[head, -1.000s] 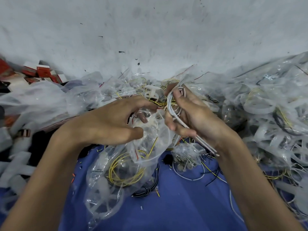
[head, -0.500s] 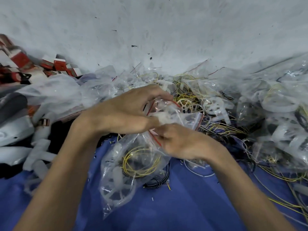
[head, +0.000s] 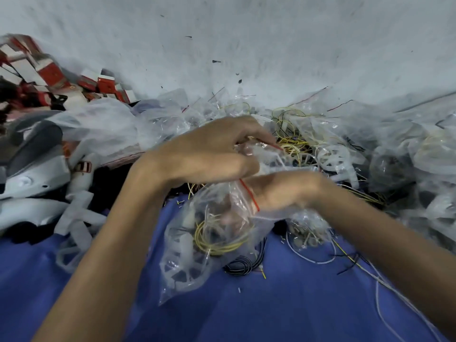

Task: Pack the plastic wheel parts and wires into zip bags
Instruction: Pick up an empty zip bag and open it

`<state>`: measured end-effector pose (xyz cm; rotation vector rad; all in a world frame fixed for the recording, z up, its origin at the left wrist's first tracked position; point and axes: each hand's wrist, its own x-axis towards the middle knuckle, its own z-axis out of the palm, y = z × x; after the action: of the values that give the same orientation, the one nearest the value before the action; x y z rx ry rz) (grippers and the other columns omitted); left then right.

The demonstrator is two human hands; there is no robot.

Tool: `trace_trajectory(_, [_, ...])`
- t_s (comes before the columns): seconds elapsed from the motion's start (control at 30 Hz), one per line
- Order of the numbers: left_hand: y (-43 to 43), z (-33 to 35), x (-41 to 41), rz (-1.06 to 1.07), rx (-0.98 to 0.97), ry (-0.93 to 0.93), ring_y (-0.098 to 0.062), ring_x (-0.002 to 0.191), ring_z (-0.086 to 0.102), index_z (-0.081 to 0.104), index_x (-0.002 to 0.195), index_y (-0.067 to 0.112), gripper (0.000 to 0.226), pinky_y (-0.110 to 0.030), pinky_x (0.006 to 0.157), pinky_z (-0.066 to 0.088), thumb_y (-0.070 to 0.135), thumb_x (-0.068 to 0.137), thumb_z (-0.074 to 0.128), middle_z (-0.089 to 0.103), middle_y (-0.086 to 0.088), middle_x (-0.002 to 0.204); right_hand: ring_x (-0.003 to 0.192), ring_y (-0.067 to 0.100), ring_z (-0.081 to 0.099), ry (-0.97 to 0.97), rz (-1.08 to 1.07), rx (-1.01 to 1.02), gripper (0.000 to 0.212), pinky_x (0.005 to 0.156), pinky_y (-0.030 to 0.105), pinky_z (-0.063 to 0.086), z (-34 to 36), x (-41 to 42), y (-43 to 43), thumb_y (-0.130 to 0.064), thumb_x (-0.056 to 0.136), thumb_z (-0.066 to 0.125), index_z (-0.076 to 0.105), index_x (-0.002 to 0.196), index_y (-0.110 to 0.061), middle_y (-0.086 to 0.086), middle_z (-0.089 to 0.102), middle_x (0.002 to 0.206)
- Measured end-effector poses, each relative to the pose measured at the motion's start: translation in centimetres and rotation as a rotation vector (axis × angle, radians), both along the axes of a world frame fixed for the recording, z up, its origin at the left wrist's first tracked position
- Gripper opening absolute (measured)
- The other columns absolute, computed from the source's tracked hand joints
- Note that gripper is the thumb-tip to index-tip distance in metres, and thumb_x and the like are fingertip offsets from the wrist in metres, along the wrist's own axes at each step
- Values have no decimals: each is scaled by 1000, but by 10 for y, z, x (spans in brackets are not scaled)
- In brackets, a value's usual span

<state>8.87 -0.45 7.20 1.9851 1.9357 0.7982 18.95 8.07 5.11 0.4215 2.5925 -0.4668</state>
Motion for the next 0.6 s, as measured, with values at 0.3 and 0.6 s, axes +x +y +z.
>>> trace_trajectory(0.3, [-7,3,-5,32,-4,-29,-12,101,59,74,79,35,31,-29,91,45,18,72,50,67,7,107,89,-8,54,9,239,109,27,80,8,37,3,14,1,-19,100,35,61,107,-17,-26,62,97])
trace_trajectory(0.6, [-10,4,-25,127,189,-74,3,79,54,71,97,19,46,-5,69,38,-11,83,40,64,4,90,142,6,7,879,-29,139,42,111,40,21,-17,74,17,-63,69,66,55,109,-52,-17,8,152])
